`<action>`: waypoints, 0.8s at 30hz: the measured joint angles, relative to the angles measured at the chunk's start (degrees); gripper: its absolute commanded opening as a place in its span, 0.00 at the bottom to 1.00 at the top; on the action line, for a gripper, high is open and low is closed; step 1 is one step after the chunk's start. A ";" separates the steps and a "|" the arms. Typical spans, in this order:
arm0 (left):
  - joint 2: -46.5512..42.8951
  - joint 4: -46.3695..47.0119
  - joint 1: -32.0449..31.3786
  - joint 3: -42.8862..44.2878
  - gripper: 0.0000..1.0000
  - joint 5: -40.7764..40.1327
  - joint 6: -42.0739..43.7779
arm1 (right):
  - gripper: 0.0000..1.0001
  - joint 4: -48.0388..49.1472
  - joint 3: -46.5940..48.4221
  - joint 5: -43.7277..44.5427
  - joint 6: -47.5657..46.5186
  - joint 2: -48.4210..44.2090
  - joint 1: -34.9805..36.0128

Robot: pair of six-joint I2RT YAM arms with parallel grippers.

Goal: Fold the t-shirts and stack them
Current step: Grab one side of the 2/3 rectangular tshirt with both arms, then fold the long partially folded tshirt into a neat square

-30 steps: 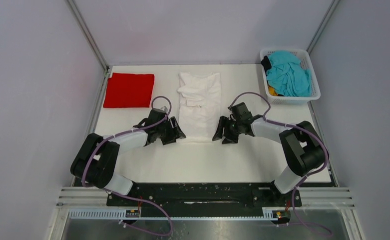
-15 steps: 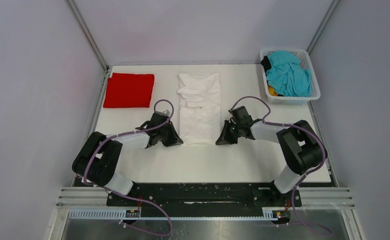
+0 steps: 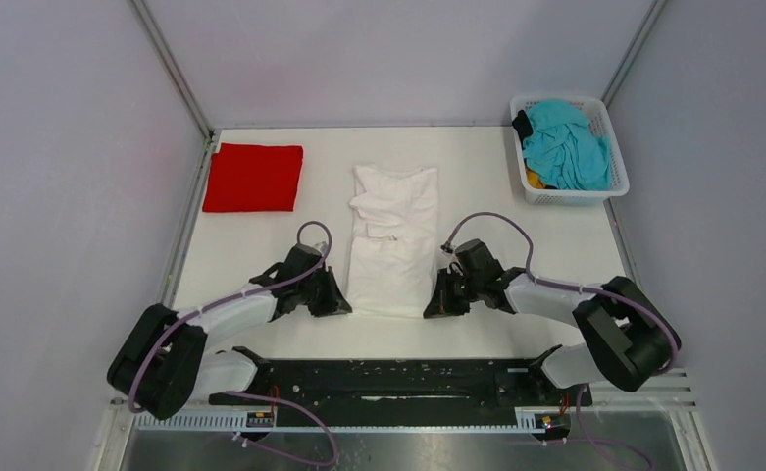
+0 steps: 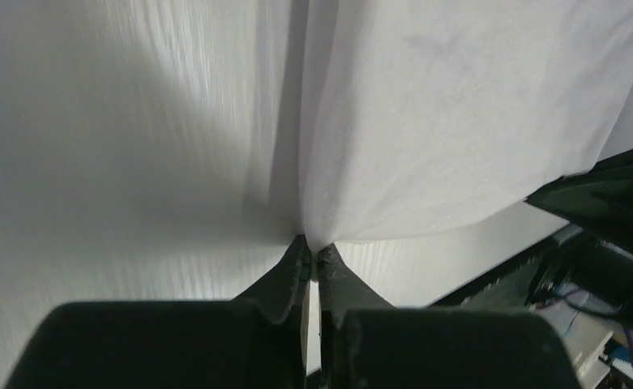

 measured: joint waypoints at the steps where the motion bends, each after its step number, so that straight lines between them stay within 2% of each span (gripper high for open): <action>1: -2.08 -1.36 -0.44 -1.03 0.00 0.11 -0.11 | 0.00 -0.44 -1.18 -0.52 -0.04 -1.90 1.09; 10: -29.57 -16.57 -4.42 -5.75 0.00 3.17 -3.54 | 0.00 -7.30 -6.51 -5.31 0.57 -16.48 6.93; 13: -35.50 -19.39 -4.94 -5.97 0.00 4.17 -4.94 | 0.00 -8.66 -7.37 -7.43 1.36 -20.52 9.29; 19: -40.54 -22.14 -5.07 -6.36 0.00 4.96 -6.58 | 0.00 -10.60 -7.10 -10.25 1.46 -27.76 10.88; 24: -40.22 -21.97 -5.16 -3.91 0.00 0.68 -6.21 | 0.00 -12.66 -3.10 -5.92 0.87 -27.82 10.88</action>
